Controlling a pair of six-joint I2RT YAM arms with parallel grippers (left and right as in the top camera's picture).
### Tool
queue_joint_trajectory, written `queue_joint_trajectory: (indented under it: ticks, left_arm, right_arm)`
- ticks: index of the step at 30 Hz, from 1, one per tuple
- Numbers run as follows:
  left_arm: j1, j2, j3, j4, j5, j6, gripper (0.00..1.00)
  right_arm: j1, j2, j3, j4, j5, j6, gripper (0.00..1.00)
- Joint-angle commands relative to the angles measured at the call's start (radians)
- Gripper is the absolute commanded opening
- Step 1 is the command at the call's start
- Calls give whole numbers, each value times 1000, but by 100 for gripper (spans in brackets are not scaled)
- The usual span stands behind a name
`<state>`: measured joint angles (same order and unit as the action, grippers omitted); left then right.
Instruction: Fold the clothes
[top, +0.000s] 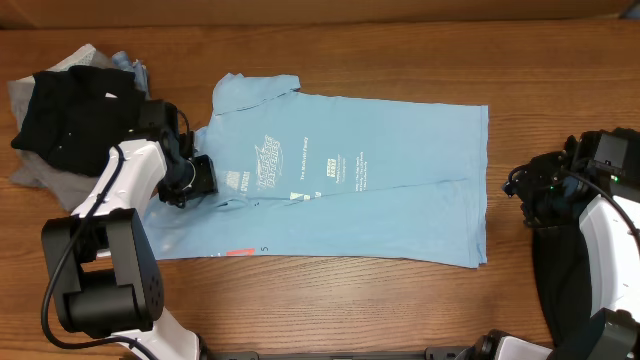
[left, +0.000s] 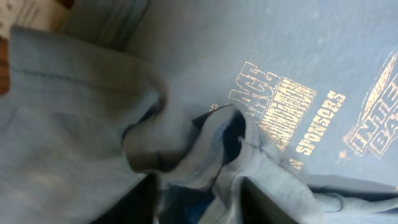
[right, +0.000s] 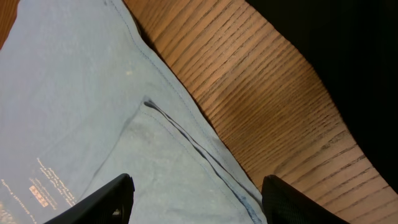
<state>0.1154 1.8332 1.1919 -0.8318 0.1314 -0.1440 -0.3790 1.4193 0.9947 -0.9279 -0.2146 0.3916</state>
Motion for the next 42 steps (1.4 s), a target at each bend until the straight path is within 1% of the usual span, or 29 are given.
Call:
queue_joint_trajectory:
  ticks: [1,4,5,7,8,9,11,13,16,19,22,25,30,32,34,42]
  left_arm:
    - [-7,4,15,14,13,17,26]
    - [-7,4,14,22,50,18,20]
    - [-8,4,15,22,50,18,16]
    - [-13,4,15,20,51,18,14]
    - [-14,4,15,16,58,18,17]
    - [-14,3,15,11,75,18,30]
    - [-14,-2,17,-2,101,18,41]
    - [-16,-9,17,-9,106,18,47]
    - [-20,-14,17,-9,102,19,52]
    - [-22,-14,16,-8,96,43,51]
    - [-37,-14,16,-6,98,57,46]
    - [-68,-14,16,-1,87,71,45]
    - [-119,-14,14,-3,-27,69,45]
    - [-129,-14,14,-9,-72,66,49]
    - [-130,-14,13,-10,-122,42,50]
    - [-129,-14,10,-31,-123,29,44]
  right_arm:
    - [-3,-15,22,6,-8,-2,69]
    - [-3,-15,22,7,-8,1,70]
    - [-3,-15,22,7,-8,1,69]
    - [-3,-15,22,7,-8,1,70]
    - [-3,-15,22,7,-8,1,70]
    - [-3,-15,22,7,-8,1,70]
    - [-3,-15,22,7,-8,0,70]
    - [-3,-15,22,8,-8,1,70]
    - [-3,-15,22,8,-8,1,70]
    - [-3,-15,22,6,-8,1,70]
    - [-3,-15,22,8,-8,1,70]
    - [-3,-15,22,10,-8,1,70]
    - [-3,-15,22,11,-8,5,70]
    - [-3,-15,22,11,-8,5,70]
    - [-3,-15,22,11,-8,5,70]
    - [-3,-15,22,11,-8,5,70]
